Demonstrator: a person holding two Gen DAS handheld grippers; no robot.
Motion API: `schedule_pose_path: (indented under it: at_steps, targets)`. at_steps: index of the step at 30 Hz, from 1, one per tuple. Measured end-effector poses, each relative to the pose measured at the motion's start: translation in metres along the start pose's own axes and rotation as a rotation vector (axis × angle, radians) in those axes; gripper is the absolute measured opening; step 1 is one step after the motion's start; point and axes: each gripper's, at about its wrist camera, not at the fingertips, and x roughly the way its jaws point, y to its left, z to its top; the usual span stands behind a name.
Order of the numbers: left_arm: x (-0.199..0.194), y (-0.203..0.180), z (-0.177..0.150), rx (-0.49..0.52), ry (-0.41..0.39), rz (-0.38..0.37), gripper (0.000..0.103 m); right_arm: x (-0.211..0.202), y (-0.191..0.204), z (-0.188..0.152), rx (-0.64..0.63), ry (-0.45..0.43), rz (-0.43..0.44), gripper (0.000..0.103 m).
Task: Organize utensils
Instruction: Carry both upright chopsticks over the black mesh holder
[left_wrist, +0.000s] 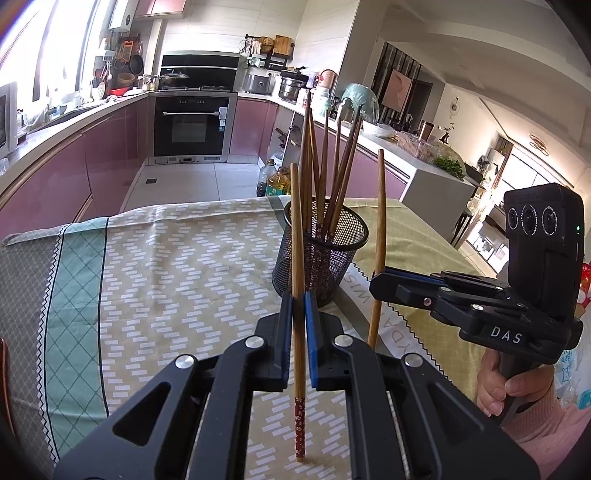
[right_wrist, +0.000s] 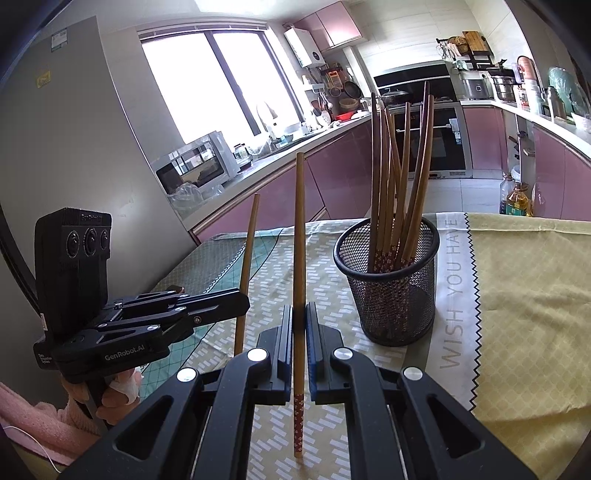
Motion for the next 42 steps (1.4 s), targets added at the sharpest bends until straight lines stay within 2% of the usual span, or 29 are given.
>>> schedule_pose_path:
  at_steps: [42]
  targets:
    - [-0.005, -0.009, 0.017, 0.025, -0.048, -0.007, 0.008, -0.016, -0.002, 0.02, -0.007, -0.058, -0.027, 0.006]
